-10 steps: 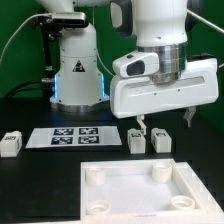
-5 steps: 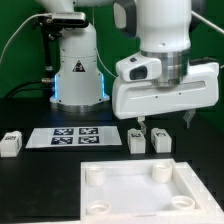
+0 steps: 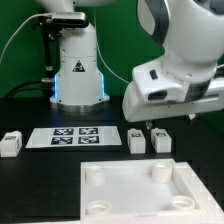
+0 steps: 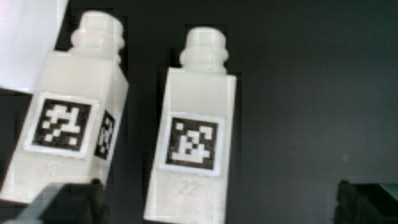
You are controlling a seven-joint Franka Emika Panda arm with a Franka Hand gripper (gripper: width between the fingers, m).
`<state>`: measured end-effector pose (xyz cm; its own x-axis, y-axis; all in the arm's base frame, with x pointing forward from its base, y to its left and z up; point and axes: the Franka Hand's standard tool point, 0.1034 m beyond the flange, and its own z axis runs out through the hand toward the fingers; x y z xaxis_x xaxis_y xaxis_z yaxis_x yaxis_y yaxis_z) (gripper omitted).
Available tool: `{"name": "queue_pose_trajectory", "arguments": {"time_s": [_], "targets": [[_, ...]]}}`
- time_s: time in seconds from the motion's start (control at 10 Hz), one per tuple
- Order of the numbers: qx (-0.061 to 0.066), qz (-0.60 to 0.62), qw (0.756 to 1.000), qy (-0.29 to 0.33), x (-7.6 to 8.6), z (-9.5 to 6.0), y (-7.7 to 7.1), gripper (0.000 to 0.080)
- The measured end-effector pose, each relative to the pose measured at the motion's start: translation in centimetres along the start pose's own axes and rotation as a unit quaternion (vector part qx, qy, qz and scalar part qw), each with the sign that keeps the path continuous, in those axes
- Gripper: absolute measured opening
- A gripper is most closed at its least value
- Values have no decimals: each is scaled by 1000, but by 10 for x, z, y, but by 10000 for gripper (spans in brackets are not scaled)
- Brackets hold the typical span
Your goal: Assemble one leg
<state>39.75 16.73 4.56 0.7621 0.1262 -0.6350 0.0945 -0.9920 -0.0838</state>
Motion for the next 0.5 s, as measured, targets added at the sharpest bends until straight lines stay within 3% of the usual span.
{"name": "queue_pose_trajectory", "arguments": {"time_s": [0.2, 0.5], "targets": [[4, 0, 996, -92, 3, 10, 3, 649], [5, -1, 996, -94, 9, 11, 0, 649]]}}
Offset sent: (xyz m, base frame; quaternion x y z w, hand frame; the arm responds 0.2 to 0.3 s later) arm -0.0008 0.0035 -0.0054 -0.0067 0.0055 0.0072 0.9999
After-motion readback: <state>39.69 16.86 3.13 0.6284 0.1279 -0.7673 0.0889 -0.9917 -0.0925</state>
